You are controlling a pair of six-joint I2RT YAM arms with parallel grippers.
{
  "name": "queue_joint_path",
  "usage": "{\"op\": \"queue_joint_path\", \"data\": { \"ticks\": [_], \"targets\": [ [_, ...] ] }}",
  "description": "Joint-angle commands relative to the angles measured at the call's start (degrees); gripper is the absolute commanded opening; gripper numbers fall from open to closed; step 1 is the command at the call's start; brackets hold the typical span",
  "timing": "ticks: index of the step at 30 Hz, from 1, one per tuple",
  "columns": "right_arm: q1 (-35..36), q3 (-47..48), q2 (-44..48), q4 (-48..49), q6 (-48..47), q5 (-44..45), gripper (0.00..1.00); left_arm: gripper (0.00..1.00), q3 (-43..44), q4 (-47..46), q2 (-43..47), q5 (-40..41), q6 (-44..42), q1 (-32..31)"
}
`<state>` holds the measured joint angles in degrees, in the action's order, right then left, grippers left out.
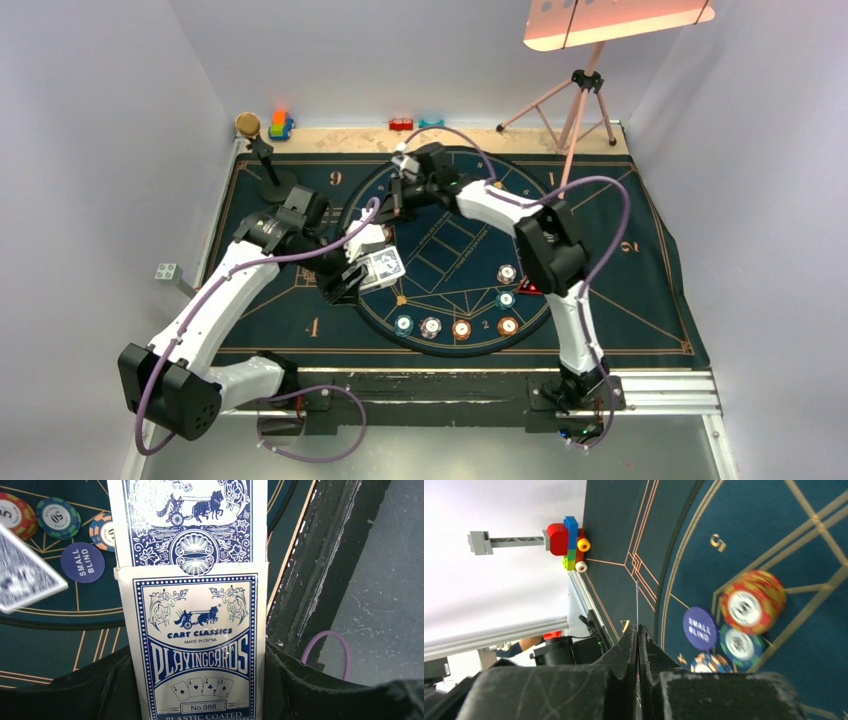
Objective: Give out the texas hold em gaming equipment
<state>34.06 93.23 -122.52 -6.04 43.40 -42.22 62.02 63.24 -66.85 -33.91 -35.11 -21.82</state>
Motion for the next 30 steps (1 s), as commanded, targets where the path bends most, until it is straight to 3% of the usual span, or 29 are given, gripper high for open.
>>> {"op": "queue_joint_path", "data": {
  "ticks": [1,11,12,15,17,24,30],
  "targets": [
    [3.6,8.5,-4.5,4.4,3.7,0.6,0.00,0.16,2.3,1.6,1.3,-1.6,0.4,0.3],
    [6.9,15.3,-13.5,3.5,5.4,6.3,0.01,0.16,1.8,1.9,2.1,-1.3,0.2,0.4],
    [7.0,15.8,-14.0,2.9,5.1,6.6,0.07,0.16,1.8,2.0,2.1,-1.3,0.2,0.3],
    [7.2,17.7,-15.0,-1.6,3.5,7.3,0.40,0.16,1.7,2.0,2.3,-1.1,0.1,0.3],
    [7.3,18.2,-14.7,-3.7,2.0,8.1,0.52,0.16,1.6,2.2,2.3,-1.2,-0.2,0.3],
    [6.6,19.2,-8.1,-9.9,-3.0,11.6,0.65,0.16,1.7,1.8,1.6,-1.2,-0.1,0.3],
    [4.1,18.7,-0.3,-15.4,-6.5,15.4,0.70,0.16,1.7,1.7,1.8,-1.1,0.1,0.3]
  ]
}}
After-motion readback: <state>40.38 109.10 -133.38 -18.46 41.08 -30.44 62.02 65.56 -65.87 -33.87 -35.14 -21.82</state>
